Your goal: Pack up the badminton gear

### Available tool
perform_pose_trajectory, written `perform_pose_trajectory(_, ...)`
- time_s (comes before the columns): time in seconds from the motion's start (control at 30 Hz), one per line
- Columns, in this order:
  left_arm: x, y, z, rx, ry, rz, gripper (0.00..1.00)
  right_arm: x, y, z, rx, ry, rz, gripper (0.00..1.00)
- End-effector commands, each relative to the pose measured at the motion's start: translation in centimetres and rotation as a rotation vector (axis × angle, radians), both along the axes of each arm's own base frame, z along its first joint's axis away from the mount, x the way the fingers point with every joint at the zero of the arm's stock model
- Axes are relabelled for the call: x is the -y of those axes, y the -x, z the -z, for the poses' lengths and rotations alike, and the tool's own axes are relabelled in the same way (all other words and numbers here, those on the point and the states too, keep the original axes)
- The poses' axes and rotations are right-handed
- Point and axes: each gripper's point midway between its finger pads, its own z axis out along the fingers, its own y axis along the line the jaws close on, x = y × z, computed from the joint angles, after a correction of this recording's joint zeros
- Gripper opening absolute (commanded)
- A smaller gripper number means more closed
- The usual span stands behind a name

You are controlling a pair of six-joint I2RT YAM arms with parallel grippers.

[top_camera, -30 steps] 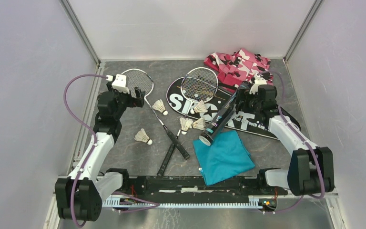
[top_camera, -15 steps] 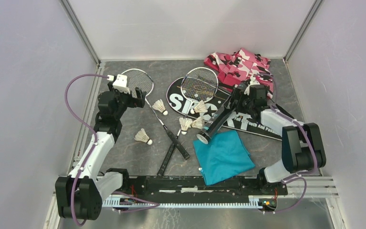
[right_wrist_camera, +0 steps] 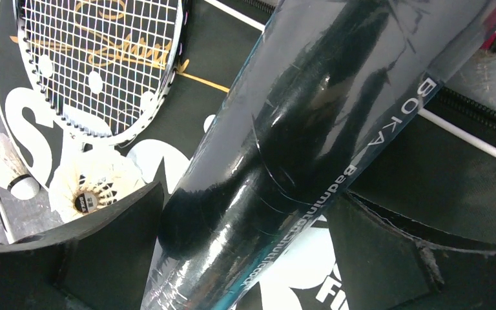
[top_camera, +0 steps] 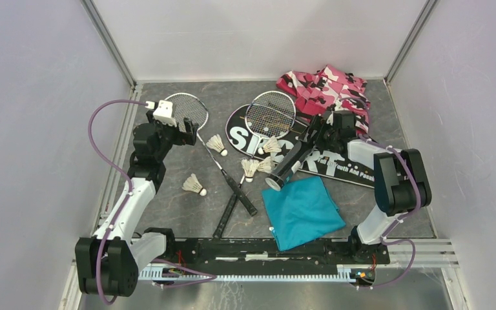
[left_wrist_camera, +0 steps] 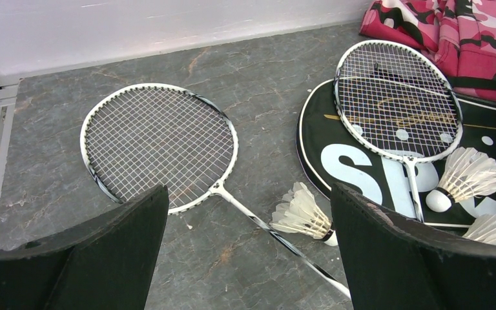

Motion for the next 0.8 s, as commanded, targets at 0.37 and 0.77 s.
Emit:
perform_pose_trajectory(0.37,0.7,-0.2,-2.1,0.038,0.004,0.046,1.00,1.8,-3.1,-5.6,0.097,0.074,-0.003,0.57)
perform_pose_trajectory(0.77,1.8,-0.1,-3.7,0.035,-0.038,0.130,1.00,2.0,-4.8,-19.6,0.369,0.223,-0.208,0.32)
